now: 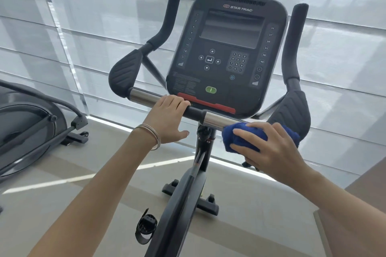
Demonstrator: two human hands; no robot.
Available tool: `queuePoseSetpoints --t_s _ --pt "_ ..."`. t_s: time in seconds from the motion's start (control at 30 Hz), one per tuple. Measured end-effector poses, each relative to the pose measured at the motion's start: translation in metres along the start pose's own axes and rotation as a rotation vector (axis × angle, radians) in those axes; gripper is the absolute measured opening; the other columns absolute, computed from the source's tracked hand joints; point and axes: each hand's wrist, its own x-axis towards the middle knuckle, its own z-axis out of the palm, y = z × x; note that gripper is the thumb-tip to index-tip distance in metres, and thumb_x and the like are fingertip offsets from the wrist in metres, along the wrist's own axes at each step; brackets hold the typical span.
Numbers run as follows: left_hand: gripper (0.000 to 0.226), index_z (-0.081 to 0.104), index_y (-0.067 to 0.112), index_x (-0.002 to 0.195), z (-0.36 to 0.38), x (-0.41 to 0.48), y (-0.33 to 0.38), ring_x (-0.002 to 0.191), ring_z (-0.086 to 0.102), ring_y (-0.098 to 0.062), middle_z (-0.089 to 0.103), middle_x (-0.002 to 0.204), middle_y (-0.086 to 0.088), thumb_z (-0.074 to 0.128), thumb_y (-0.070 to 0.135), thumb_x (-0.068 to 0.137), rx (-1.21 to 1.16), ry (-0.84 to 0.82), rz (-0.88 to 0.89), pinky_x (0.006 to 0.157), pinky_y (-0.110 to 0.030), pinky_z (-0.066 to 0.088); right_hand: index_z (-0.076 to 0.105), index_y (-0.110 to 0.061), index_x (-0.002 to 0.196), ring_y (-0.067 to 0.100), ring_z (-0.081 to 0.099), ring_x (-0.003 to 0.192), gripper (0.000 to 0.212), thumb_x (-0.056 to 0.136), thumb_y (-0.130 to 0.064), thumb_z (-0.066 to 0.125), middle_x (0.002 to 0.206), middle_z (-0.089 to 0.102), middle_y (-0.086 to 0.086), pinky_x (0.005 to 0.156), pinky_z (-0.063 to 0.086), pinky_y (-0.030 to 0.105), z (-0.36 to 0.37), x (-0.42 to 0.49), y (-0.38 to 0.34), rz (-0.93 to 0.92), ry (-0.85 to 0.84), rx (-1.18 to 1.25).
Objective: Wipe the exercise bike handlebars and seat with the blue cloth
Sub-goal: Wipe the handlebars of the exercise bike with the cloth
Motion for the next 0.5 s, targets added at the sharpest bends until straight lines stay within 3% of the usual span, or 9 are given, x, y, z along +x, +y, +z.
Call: queuePoseSetpoints --t_s 0.1,0.23,0.33,0.5 --pt "0.072 0.034 0.017 0.134 0.001 0.000 -0.001 0.126 0.032 -0.023 0.040 0.136 -0.003 0.059 0.052 0.077 -0.030 0.012 -0.009 0.113 -0.037 0.018 0.069 -0.024 0.091 0.032 0.053 0.096 0.022 0.079 -0.006 0.065 0.109 0.070 0.002 0.065 0.044 0.038 0.001 -0.008 -0.005 0.048 0.045 -0.049" --pt "0.071 0.035 0.016 0.133 0.003 -0.001 0.001 0.124 0.032 -0.024 0.040 0.135 -0.004 0.061 0.050 0.076 -0.038 0.028 -0.015 0.113 -0.038 0.018 0.071 -0.026 0.093 0.032 0.063 0.094 0.022 0.077 -0.010 0.068 0.110 0.069 0.001 0.073 0.047 0.037 0.018 0.034 -0.032 0.171 -0.007 -0.081" --pt "0.073 0.034 0.016 0.134 0.001 -0.001 -0.002 0.126 0.032 -0.024 0.039 0.137 -0.004 0.063 0.048 0.076 -0.048 -0.003 -0.008 0.113 -0.037 0.020 0.070 -0.026 0.096 0.030 0.065 0.092 0.027 0.072 -0.015 0.076 0.108 0.069 0.002 0.070 0.052 0.037 0.025 0.066 -0.045 0.218 -0.045 -0.038" --pt "0.072 0.035 0.015 0.134 -0.002 0.001 -0.001 0.126 0.033 -0.024 0.041 0.136 -0.005 0.062 0.049 0.076 -0.038 -0.011 -0.005 0.112 -0.037 0.021 0.070 -0.026 0.095 0.033 0.063 0.093 0.023 0.076 -0.014 0.073 0.112 0.068 0.001 0.071 0.048 0.038 0.009 0.027 -0.025 0.191 -0.046 -0.056"
